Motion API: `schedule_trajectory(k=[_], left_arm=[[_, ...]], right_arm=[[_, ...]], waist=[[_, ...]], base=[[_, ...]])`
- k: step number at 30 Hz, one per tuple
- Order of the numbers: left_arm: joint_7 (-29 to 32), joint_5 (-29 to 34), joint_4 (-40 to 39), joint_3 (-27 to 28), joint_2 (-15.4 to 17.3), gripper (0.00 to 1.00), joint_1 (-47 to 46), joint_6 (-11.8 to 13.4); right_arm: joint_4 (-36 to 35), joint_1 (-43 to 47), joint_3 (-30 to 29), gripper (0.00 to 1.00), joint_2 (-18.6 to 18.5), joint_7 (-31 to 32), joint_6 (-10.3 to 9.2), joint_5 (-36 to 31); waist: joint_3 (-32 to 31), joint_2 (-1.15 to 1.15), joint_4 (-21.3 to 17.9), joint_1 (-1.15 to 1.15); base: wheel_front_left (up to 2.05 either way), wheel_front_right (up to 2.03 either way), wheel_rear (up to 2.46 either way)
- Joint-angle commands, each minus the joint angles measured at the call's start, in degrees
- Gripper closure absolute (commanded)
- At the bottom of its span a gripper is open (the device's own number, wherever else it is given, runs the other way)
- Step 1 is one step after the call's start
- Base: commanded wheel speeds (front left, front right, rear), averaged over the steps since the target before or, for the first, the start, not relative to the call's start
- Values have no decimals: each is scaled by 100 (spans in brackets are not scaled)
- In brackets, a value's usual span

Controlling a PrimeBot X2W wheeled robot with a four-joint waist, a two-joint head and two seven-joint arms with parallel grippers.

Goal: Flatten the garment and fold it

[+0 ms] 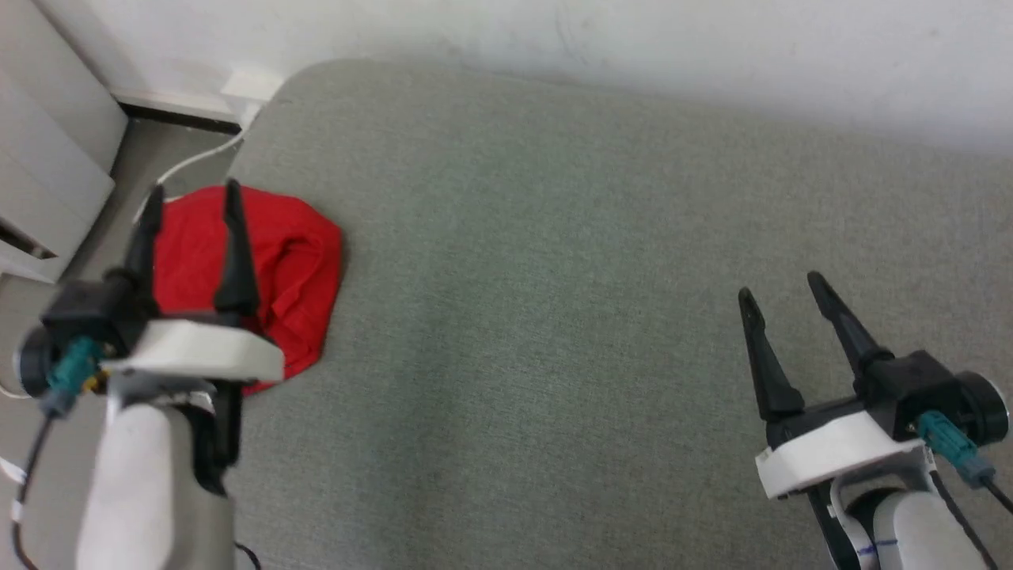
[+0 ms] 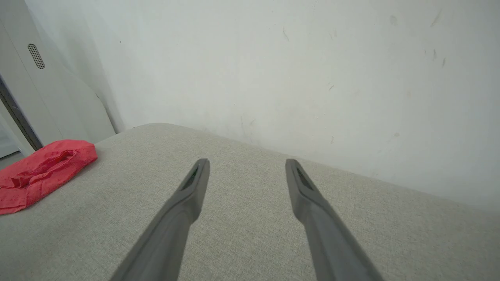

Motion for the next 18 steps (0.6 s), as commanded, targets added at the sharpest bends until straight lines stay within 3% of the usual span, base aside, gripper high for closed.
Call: schedule_trajectory(k=[1, 9, 18], left_arm=[[-28, 5, 148, 75, 144, 0, -311, -46], [903, -182, 780, 232, 798, 0, -1287, -110], [3121, -923, 2212, 270, 1484, 0, -1932, -225]], right_arm=[[-73, -190, 23, 0, 11, -22, -4, -51], [-70, -441, 50, 0, 12, -83, -4, -37], [14, -795, 246, 0, 14, -201, -4, 33]], waist=[[365, 0, -253, -1], [820, 0, -484, -1], [1267, 0, -733, -1]], base=[[0, 0, 0], [0, 0, 0], [0, 0, 0]])
